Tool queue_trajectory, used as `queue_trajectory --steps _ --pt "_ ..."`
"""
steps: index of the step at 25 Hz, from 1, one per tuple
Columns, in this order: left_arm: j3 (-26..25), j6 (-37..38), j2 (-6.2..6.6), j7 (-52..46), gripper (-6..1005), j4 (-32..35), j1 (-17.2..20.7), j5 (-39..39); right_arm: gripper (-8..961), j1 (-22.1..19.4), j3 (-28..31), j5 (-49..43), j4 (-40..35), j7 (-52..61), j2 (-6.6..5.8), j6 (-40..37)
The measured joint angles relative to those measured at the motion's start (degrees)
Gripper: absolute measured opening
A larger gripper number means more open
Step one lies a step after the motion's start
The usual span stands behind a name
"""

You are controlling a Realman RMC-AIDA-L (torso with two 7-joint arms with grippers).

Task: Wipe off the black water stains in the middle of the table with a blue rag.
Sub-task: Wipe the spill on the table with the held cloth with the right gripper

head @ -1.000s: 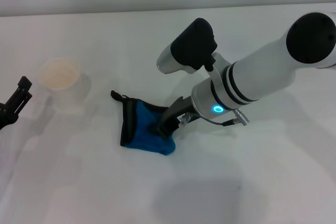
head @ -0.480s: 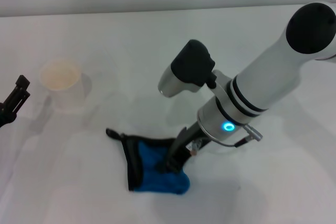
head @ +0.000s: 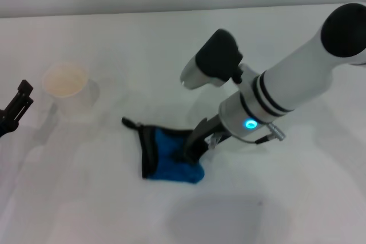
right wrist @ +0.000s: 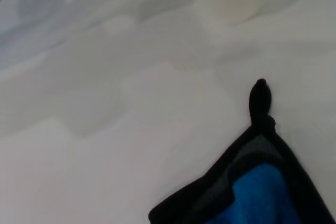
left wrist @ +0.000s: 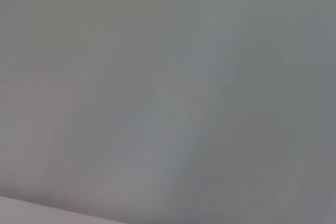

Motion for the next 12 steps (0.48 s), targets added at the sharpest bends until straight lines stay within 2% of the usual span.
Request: queue_trajectory --steps 12 --pt "0.0 0.0 -0.09 0.0 887 -0.3 -0.1 0.0 58 -0.7 9.6 -0.4 2.6 -2.6 -0.16 -7.5"
